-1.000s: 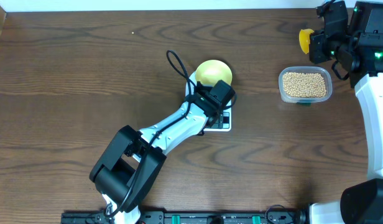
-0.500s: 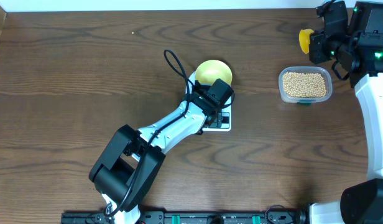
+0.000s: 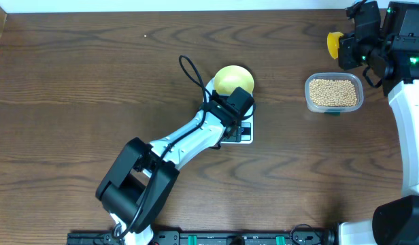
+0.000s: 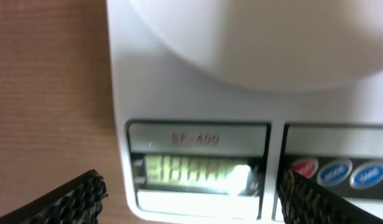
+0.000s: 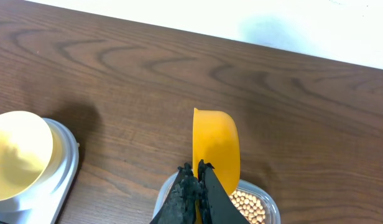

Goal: Scoop item into bowl and weigh 50g on scale
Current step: 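Press the scale's power button with the left gripper, then retract the left gripper left away from the scale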

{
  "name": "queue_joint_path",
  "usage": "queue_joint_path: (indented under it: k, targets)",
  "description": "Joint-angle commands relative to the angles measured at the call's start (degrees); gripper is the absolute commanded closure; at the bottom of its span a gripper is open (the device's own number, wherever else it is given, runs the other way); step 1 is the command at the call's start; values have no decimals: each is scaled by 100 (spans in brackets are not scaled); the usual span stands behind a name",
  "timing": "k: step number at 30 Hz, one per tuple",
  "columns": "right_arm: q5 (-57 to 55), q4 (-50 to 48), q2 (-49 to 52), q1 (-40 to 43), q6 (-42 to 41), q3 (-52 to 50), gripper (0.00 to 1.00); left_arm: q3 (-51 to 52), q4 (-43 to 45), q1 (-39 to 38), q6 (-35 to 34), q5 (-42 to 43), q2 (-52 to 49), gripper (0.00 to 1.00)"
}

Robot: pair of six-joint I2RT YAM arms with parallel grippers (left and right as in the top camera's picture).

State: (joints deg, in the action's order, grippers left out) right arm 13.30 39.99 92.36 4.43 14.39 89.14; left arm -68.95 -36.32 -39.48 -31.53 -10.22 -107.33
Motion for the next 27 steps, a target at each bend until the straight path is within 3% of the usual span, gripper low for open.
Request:
queue_joint_path:
  k: [1,6,18,27]
  targets:
    - [37,4,-31,-28,94,28,99,48,-138,26,197,70,474,8]
    - [37,2,-31,-28,111,28,99,48,-109,44,984,487,879,8]
    - [37,2,-31,-28,223,28,99,48,-354,715,2391,3012,1469,8]
    - [37,2,-31,-28,348,28,99,48,-374,1123,2422,2835,1495,8]
